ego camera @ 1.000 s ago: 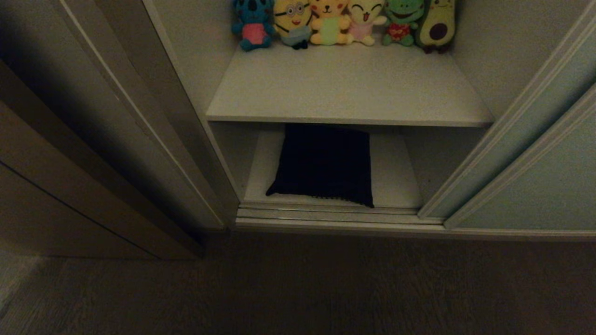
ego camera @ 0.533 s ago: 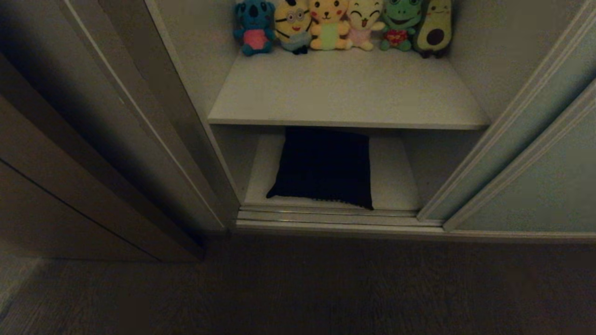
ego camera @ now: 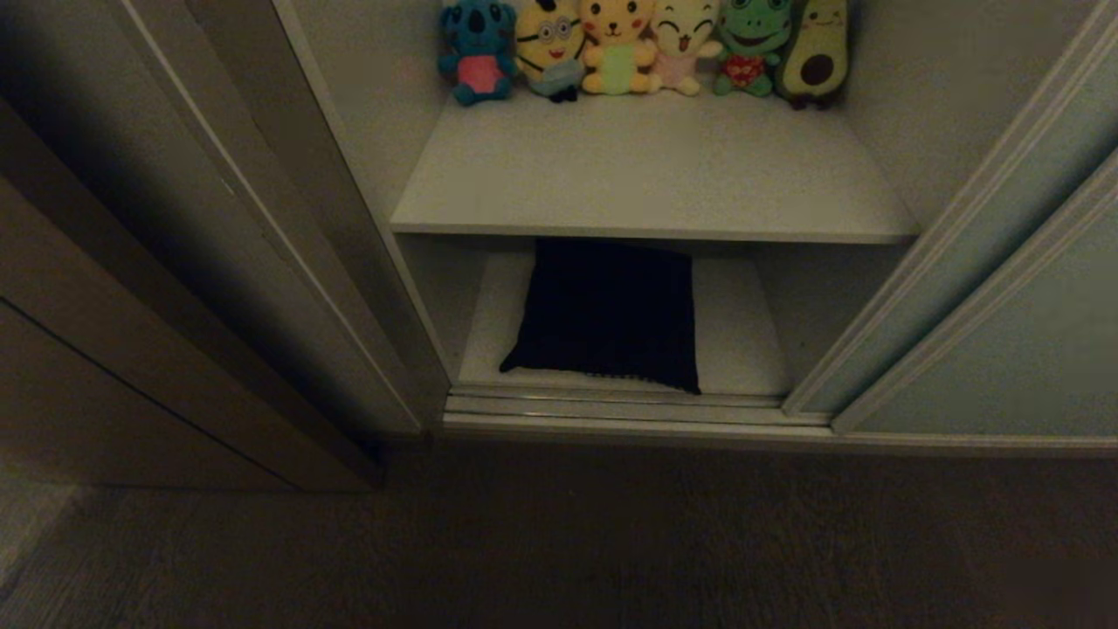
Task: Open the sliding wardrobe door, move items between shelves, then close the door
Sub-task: Close the door
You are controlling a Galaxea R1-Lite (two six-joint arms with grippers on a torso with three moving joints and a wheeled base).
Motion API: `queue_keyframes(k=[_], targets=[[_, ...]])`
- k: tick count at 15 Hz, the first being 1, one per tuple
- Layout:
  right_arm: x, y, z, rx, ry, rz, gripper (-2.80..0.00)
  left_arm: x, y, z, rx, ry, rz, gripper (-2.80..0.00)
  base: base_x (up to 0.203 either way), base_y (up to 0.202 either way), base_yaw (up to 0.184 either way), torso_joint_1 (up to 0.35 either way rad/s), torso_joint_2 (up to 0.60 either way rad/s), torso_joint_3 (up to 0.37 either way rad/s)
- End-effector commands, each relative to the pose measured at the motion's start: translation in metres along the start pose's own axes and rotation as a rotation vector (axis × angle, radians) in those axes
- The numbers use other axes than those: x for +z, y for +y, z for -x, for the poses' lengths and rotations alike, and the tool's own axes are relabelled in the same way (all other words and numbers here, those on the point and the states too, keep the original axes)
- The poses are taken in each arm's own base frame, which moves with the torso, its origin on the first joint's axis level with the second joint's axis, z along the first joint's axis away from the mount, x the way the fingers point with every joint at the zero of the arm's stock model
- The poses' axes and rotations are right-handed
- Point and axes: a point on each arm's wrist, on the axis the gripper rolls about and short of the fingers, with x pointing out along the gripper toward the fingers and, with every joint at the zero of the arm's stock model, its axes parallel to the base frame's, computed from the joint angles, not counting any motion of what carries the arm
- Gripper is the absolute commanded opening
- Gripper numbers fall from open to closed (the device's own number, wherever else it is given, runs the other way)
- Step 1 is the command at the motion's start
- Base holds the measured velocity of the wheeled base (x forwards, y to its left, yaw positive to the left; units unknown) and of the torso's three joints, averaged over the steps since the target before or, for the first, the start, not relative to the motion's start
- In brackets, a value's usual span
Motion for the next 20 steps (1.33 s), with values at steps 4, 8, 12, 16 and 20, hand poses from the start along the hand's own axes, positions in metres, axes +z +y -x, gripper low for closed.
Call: queue_keyframes(k=[4, 8, 12, 16, 20], targets=[[-0.0002, 0.0, -0.0002, 0.0, 0.003, 0.0, -2.8, 0.0, 0.0, -0.0001, 0.001, 0.002, -0.001, -2.8, 0.0, 0.0, 0.0, 0.0, 0.0, 0.0], [-0.0004, 0.0, -0.0003, 0.0, 0.003, 0.0, -2.8, 0.0, 0.0, -0.0001, 0.0, 0.002, -0.001, -2.8, 0.0, 0.0, 0.0, 0.0, 0.0, 0.0], [0.0, 0.0, -0.0002, 0.0, 0.002, 0.0, -2.8, 0.0003, 0.0, 0.0, 0.004, 0.002, -0.001, -2.8, 0.0, 0.0, 0.0, 0.0, 0.0, 0.0], [-0.0004, 0.0, -0.0003, 0.0, 0.003, 0.0, -2.8, 0.0, 0.0001, -0.0001, 0.005, 0.002, 0.004, -2.8, 0.157, 0.0, 0.0, 0.002, 0.0, 0.003], [-0.0004, 0.0, -0.0003, 0.0, 0.003, 0.0, -2.8, 0.0002, 0.0, -0.0001, 0.002, 0.001, 0.005, -2.8, 0.122, 0.0, -0.001, 0.004, 0.0, 0.001]])
